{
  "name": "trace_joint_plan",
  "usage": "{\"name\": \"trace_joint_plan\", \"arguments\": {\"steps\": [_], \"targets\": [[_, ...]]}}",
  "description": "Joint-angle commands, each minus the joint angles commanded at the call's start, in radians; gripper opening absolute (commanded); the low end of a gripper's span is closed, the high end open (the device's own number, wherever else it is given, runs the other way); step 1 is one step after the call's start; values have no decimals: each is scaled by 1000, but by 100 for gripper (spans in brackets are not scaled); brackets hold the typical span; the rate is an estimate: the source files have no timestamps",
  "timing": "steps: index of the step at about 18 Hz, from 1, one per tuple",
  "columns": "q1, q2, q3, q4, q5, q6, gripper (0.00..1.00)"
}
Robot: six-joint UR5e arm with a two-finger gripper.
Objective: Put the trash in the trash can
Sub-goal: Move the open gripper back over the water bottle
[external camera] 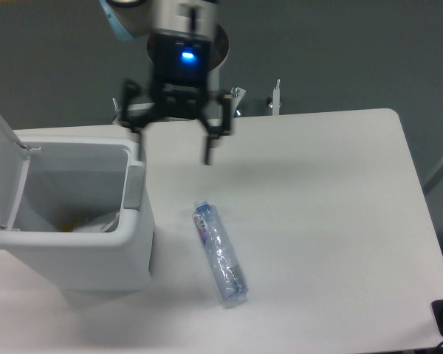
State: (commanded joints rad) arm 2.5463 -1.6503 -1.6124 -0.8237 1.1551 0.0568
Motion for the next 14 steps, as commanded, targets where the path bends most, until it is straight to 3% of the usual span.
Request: {"name": "trace_joint_plan", "arguments": {"steps": [5, 10, 14], "targets": [[6, -161, 48, -3, 49, 14, 100], [-15, -241, 45, 2, 103, 43, 100], [-86, -328, 49, 2, 184, 44, 100]]}}
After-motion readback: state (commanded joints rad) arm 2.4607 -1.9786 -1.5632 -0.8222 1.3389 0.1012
